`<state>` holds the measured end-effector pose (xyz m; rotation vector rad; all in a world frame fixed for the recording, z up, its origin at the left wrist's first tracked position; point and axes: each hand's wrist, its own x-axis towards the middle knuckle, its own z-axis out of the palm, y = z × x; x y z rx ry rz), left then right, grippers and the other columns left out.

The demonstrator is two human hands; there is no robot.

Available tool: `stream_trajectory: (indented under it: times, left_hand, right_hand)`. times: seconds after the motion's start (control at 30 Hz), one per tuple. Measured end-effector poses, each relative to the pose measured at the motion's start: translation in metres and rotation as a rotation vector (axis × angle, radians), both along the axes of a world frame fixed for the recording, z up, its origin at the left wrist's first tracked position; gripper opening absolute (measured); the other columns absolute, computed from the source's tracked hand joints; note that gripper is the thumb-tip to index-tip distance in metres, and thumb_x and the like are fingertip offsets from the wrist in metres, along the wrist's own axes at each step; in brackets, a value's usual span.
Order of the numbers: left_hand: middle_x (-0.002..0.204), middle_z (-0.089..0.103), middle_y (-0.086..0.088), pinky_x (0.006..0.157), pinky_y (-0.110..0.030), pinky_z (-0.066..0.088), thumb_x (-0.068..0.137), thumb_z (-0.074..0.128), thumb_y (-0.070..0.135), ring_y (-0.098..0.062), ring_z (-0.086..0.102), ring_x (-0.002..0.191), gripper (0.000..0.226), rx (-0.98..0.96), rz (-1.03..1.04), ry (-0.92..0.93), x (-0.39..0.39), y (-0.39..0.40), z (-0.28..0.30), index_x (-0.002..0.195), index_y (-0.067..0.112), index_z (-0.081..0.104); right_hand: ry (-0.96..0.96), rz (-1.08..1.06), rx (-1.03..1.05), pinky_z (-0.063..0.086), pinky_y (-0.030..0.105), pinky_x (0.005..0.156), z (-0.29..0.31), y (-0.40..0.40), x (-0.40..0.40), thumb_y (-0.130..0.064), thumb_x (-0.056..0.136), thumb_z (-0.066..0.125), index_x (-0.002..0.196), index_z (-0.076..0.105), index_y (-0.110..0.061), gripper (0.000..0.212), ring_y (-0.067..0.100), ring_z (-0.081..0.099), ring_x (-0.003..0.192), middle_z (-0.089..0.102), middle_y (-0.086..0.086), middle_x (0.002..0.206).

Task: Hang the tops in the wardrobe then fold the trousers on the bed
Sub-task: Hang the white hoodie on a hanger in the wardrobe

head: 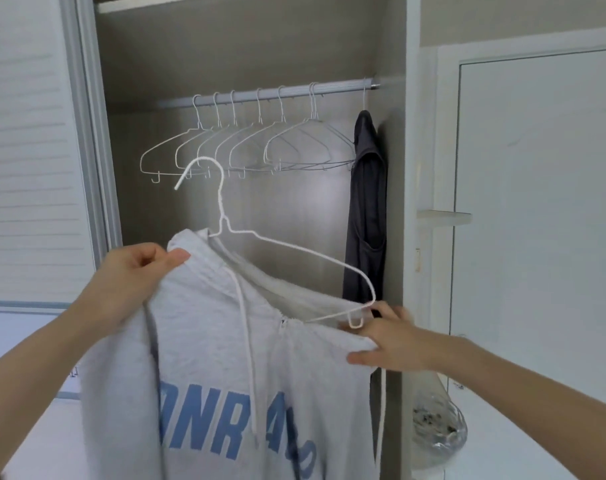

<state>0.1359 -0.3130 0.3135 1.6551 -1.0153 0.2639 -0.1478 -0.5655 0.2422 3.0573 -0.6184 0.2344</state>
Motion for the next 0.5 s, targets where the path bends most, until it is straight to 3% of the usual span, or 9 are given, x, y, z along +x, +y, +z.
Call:
stream_trajectory:
  times: [0.13, 0.27, 0.37, 0.5]
  left_hand:
    - [0.052, 0.04, -0.001, 0.056, -0.032, 0.031, 0.081, 0.07, 0.045, -0.017, 0.035, 0.052, 0.051, 0.152, 0.084, -0.204, 0.016, 0.015, -0.002, 0.056, 0.01, 0.044]
    - [0.055, 0.059, 0.001, 0.067, -0.036, 0.046, 0.083, 0.065, 0.051, -0.019, 0.056, 0.06, 0.037, 0.31, 0.231, -0.396, 0.017, 0.013, -0.009, 0.059, 0.024, 0.06]
    - [0.061, 0.063, 0.005, 0.063, -0.033, 0.045, 0.082, 0.056, 0.06, -0.014, 0.057, 0.061, 0.034, 0.353, 0.172, -0.5, 0.0, -0.002, -0.015, 0.063, 0.033, 0.063]
    - [0.077, 0.07, 0.001, 0.065, -0.031, 0.046, 0.09, 0.056, 0.054, -0.025, 0.065, 0.077, 0.03, 0.392, 0.227, -0.625, -0.026, -0.033, -0.026, 0.081, 0.03, 0.072]
  right_hand:
    - [-0.041, 0.018, -0.38, 0.007, 0.046, 0.109, 0.024, -0.011, -0.008, -0.06, 0.091, 0.044, 0.103, 0.068, -0.029, 0.041, 0.025, -0.004, 0.144, 0.016, -0.013, 0.158]
    - [-0.205, 0.114, -0.661, 0.023, 0.045, 0.099, 0.057, -0.003, -0.008, -0.048, 0.086, 0.059, 0.097, 0.07, -0.03, 0.024, 0.03, 0.024, 0.136, 0.034, -0.007, 0.151]
    - [-0.304, 0.159, -0.598, 0.024, 0.042, 0.089, 0.081, 0.015, 0.006, -0.043, 0.087, 0.059, 0.096, 0.067, -0.034, 0.015, 0.025, 0.026, 0.13, 0.031, -0.012, 0.15]
    - [-0.36, 0.23, -0.348, 0.029, 0.039, 0.084, 0.103, 0.051, 0.035, -0.033, 0.091, 0.054, 0.09, 0.057, -0.034, 0.003, 0.018, 0.039, 0.116, 0.044, -0.011, 0.133]
